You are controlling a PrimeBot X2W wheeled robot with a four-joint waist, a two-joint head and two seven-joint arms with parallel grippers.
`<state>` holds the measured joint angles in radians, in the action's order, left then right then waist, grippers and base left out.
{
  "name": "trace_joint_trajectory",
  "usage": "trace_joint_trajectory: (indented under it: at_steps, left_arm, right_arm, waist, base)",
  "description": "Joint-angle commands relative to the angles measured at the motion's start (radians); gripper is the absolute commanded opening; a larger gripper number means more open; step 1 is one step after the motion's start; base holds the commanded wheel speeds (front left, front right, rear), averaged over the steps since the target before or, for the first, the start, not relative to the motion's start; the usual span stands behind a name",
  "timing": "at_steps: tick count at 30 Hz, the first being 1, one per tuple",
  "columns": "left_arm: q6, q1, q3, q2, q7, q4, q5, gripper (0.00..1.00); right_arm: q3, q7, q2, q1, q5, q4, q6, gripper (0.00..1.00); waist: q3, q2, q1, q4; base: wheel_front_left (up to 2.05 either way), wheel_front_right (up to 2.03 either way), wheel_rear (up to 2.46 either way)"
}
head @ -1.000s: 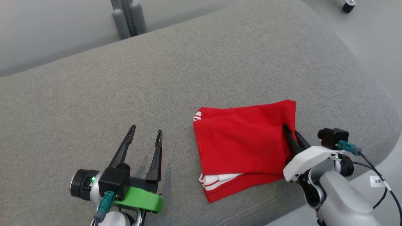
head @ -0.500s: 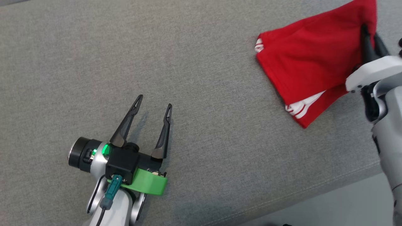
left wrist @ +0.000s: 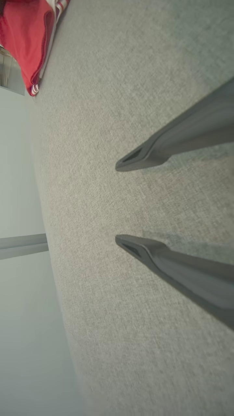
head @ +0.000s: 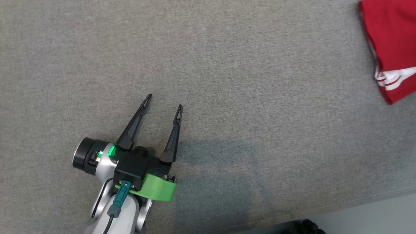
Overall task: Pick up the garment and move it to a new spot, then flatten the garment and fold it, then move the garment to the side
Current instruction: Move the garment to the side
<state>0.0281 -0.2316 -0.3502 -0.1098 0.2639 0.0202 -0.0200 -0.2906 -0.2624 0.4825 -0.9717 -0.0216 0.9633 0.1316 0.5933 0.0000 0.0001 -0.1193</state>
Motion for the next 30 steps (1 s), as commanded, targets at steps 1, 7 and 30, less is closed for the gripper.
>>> trace_joint_trajectory:
  at_steps: [1,7,30]
  left_arm:
    - [-0.005,-0.014,0.0,-0.011,0.0,-0.001,0.002,1.0]
    - [-0.013,-0.013,-0.009,-0.022,-0.001,0.003,0.009,1.0]
    - [-0.049,0.048,0.031,0.029,0.0,0.045,0.068,1.0]
  right_arm:
    - [-0.026,-0.003,0.017,-0.021,0.03,0.007,-0.002,0.0]
    - [-0.129,-0.003,0.019,-0.021,0.129,-0.014,-0.002,0.89]
    - [0.098,-0.003,-0.213,0.284,0.046,-0.388,-0.002,1.0]
  waist:
    - [0.027,0.0,-0.0001,0.025]
    - [0.032,0.0,-0.0001,0.027]
    - [-0.245,0.0,-0.0001,0.071]
  base:
    - [0.0,0.0,0.0]
    - [0.0,0.0,0.0]
    - [0.0,0.0,0.0]
